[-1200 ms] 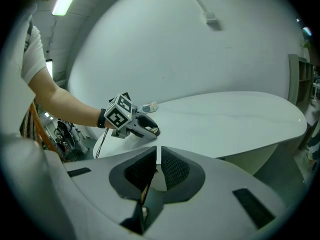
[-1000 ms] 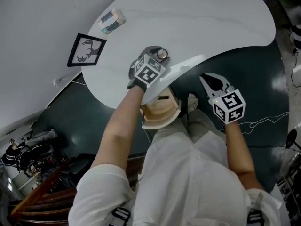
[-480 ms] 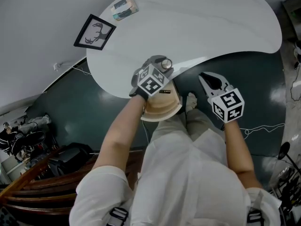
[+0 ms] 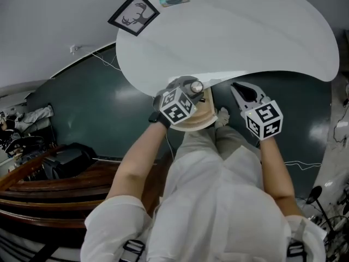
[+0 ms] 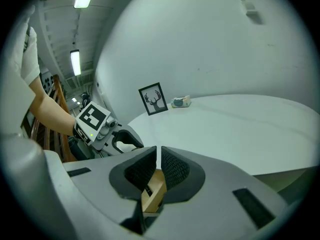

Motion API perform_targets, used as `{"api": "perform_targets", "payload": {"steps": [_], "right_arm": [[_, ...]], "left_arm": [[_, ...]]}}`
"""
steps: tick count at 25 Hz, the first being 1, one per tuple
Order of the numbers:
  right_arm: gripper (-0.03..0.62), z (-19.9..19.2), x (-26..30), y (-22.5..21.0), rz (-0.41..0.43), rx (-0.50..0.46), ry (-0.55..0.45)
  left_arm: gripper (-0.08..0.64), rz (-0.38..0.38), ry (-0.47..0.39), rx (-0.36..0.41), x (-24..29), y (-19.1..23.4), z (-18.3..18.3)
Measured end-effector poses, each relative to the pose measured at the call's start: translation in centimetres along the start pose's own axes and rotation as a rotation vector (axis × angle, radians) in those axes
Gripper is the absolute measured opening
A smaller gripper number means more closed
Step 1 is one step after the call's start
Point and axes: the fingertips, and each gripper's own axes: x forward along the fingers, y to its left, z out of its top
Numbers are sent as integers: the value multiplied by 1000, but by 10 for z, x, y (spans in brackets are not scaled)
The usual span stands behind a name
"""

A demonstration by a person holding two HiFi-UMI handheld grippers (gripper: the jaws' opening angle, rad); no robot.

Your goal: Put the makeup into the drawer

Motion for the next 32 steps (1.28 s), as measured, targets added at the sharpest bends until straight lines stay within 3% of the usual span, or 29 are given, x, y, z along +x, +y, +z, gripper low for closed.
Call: {"api": "perform_targets", "payload": {"steps": [6,17,23,32], "right_arm": [[11,11,19,17,43,-37,6],[11,-3,31,27,37,-39,51],[11,-9,33,29,17,-29,51],[11,-24,28,20,-13,-8,52]], "left_arm": [[230,-28,-2,-59,-16,-30,-33],[230,-205,-10,-59,10,-95,-68],[230,-254,43,-31,44,-106,-101],[230,-302,119,-81,99,-102,-143]]}}
